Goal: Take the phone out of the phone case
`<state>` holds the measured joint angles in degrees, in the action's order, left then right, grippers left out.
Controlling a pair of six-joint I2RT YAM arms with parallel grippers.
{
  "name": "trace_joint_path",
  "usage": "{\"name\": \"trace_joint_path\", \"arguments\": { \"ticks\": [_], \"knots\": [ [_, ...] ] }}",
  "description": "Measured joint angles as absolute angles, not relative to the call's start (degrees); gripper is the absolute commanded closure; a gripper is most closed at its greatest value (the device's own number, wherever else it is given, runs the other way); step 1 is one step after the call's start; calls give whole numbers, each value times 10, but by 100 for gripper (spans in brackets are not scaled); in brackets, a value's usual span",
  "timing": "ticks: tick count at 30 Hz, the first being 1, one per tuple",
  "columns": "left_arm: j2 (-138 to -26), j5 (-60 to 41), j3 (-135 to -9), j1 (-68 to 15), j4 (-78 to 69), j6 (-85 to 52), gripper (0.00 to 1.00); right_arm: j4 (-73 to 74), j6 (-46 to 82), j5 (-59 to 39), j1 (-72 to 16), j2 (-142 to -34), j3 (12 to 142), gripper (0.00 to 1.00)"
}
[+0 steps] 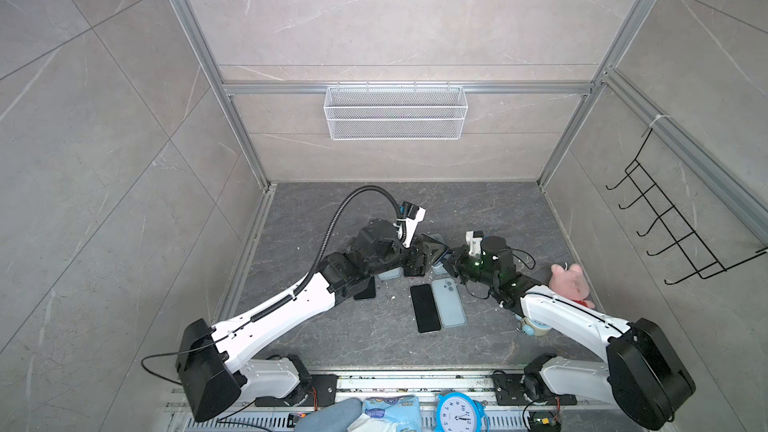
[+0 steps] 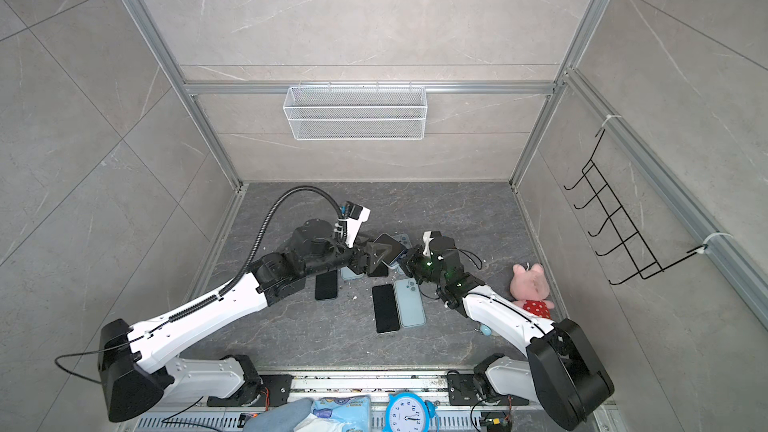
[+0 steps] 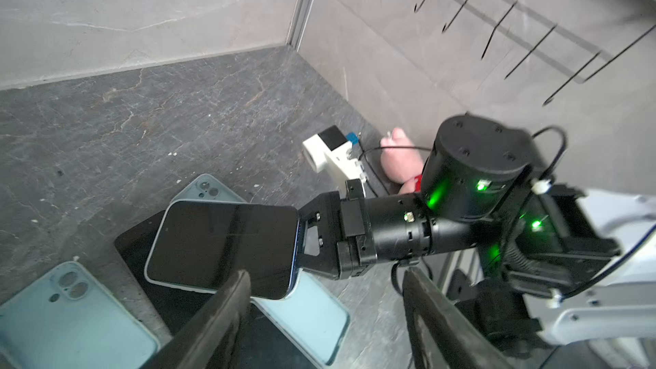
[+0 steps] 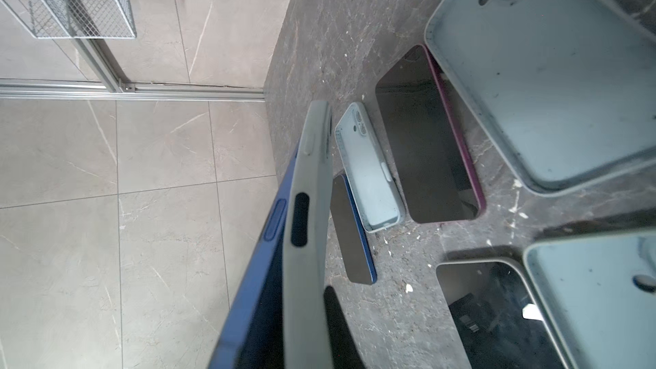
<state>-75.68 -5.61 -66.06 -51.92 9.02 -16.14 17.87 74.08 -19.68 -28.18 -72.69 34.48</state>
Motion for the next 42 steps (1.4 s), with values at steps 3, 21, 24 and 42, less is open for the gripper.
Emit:
{"name": "trace_joint_path", "arguments": {
  "ticks": [3,21,24,42],
  "knots": [
    [-796,-40,-677,-522,140,-112,31,178,741,-197,-282,-731,345,100],
    [-896,-19,-689,-522,178,-40,36,185,752,-197,-294,-731,345,100],
    [-898,-4,-689,-525,175,-37,40,189,752,-191,-298,-731,344,100],
    [-859,-1,-656,-524,142,-30,42,211,754,-195,-311,-734,332,100]
  ]
}}
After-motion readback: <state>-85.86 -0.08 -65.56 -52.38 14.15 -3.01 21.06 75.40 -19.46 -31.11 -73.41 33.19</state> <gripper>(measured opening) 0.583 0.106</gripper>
